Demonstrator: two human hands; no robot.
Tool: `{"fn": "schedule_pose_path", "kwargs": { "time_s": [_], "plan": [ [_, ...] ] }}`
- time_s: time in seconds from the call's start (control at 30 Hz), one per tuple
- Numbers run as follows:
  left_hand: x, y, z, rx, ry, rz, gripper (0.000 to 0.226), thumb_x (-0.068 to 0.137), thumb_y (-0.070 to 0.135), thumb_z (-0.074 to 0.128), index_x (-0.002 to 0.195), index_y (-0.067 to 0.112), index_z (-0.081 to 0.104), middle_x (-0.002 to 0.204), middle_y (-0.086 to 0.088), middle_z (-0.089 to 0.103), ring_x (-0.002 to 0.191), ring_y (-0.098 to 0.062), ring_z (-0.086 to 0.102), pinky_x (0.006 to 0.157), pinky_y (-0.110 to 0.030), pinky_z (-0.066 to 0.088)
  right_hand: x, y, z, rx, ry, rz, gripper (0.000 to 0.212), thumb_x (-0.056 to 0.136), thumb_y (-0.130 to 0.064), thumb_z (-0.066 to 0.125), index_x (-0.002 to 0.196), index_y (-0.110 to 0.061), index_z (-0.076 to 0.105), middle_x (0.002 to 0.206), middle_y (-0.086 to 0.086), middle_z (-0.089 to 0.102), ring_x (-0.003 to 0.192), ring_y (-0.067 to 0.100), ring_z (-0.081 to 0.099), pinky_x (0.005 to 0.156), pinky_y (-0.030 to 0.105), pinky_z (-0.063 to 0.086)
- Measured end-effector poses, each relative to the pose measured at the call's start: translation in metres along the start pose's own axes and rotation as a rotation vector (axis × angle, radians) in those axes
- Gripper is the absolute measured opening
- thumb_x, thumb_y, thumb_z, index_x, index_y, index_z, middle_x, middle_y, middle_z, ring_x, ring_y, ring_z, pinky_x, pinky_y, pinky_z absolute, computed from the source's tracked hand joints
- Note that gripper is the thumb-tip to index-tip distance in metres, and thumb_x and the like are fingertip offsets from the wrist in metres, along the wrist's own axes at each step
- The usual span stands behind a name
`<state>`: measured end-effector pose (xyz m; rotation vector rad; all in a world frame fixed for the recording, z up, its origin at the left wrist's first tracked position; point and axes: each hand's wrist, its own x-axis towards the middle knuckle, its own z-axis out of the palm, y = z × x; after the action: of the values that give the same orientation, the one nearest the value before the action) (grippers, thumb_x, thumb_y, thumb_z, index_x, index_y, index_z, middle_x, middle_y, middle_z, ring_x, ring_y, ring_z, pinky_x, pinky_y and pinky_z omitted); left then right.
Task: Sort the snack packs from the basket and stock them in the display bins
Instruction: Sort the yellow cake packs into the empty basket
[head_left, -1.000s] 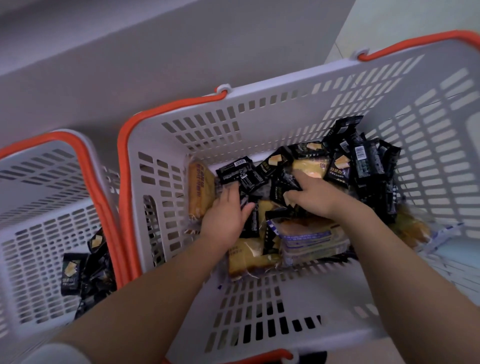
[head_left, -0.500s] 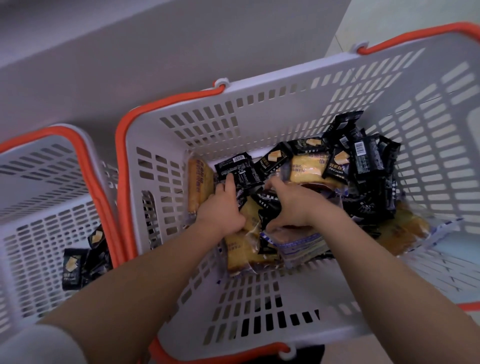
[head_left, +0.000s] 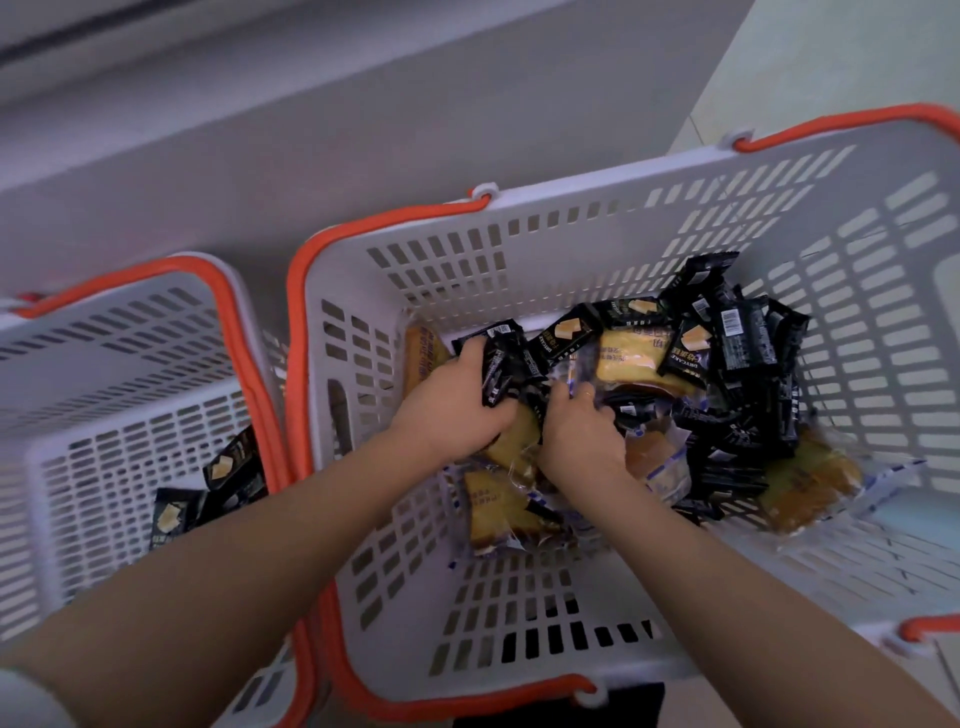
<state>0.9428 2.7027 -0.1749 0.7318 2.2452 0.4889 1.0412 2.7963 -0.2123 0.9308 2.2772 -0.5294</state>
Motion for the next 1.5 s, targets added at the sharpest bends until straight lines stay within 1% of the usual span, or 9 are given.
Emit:
{"fn": "schedule_pose_path", "kwargs": {
  "time_s": [0.33,0.53,0.7,0.83,1.03,1.13,1.3,1.4,1.5],
  "plan": [
    [-0.065,0.004,-0.062,-0.155,0.122,0.207,0.067,0.083,0.036,0.062,0.138,0.019,0.029,0.112,0.002,0.059,0.095,-0.013,0.059,0.068,-0.01,0.042,-0.026,0.004,-0.028,0.661,0.229,0.004,0.056,0.083,-0.005,0.063,0.134,-0.012,0.041,0.128,0.013,0.053,0.114,0.03,0.053,0.089,0.037,0.045],
    [-0.125,-0.022,-0.109,-0.309,0.459,0.229,0.045,0.078,0.031,0.069,0.115,0.026,0.045,0.084,0.032,0.05,0.075,0.028,0.049,0.063,0.005,0.035,-0.092,-0.062,-0.096,0.818,0.394,-0.437,0.055,0.076,-0.007,0.064,0.126,-0.022,0.048,0.108,-0.012,0.056,0.099,0.004,0.053,0.083,0.018,0.04],
    [-0.171,-0.078,-0.128,-0.426,0.656,0.025,0.041,0.079,0.028,0.07,0.109,0.033,0.043,0.08,0.034,0.054,0.073,0.024,0.051,0.061,0.002,0.036,-0.13,-0.149,-0.12,0.602,0.231,-0.766,0.057,0.073,-0.004,0.064,0.127,-0.018,0.05,0.104,-0.01,0.054,0.092,0.001,0.049,0.067,-0.007,0.031],
    [-0.194,-0.134,-0.132,-0.558,0.559,-0.309,0.04,0.083,0.03,0.065,0.117,0.022,0.047,0.1,0.006,0.059,0.091,-0.015,0.056,0.076,-0.027,0.042,-0.146,-0.194,-0.084,0.192,0.113,-0.883,0.067,0.078,-0.011,0.063,0.139,-0.018,0.037,0.133,0.004,0.048,0.118,0.02,0.048,0.092,0.018,0.038],
    [-0.213,-0.175,-0.105,-0.722,0.546,-0.44,0.038,0.085,0.032,0.063,0.114,0.02,0.041,0.093,0.007,0.057,0.091,-0.02,0.057,0.062,-0.023,0.043,-0.151,-0.219,-0.008,-0.268,-0.04,-0.764,0.06,0.085,-0.019,0.062,0.136,-0.015,0.033,0.128,0.012,0.045,0.106,0.032,0.054,0.081,0.04,0.048],
    [-0.209,-0.185,-0.089,-0.731,0.363,-0.463,0.053,0.085,0.035,0.063,0.128,0.016,0.039,0.115,-0.004,0.058,0.099,-0.022,0.057,0.08,-0.032,0.047,-0.15,-0.212,0.004,-0.182,-0.04,-0.678,0.056,0.086,-0.024,0.062,0.134,-0.012,0.035,0.129,0.012,0.049,0.112,0.03,0.052,0.088,0.037,0.046],
    [-0.21,-0.192,-0.065,-0.476,0.108,-0.439,0.049,0.089,0.031,0.057,0.131,0.008,0.045,0.127,-0.01,0.056,0.105,-0.021,0.056,0.075,-0.02,0.041,-0.161,-0.194,0.007,-0.256,0.129,-0.762,0.043,0.092,-0.025,0.049,0.133,-0.015,0.039,0.131,0.009,0.049,0.114,0.028,0.051,0.082,0.037,0.047],
    [-0.21,-0.187,-0.055,-0.377,0.059,-0.339,0.03,0.089,0.022,0.057,0.115,0.007,0.058,0.12,-0.01,0.061,0.101,-0.02,0.059,0.07,-0.013,0.036,-0.165,-0.186,0.005,-0.224,0.164,-0.81,0.041,0.092,-0.02,0.045,0.132,-0.016,0.039,0.122,0.008,0.055,0.106,0.028,0.054,0.08,0.039,0.049],
    [-0.2,-0.168,-0.07,-0.379,0.122,-0.299,0.041,0.092,0.024,0.053,0.13,0.009,0.051,0.131,-0.007,0.056,0.119,-0.02,0.052,0.094,-0.022,0.037,-0.163,-0.179,-0.007,0.008,0.168,-0.752,0.042,0.094,-0.018,0.042,0.135,-0.017,0.035,0.105,0.008,0.064,0.083,0.025,0.059,0.07,0.037,0.05]
  ]
}}
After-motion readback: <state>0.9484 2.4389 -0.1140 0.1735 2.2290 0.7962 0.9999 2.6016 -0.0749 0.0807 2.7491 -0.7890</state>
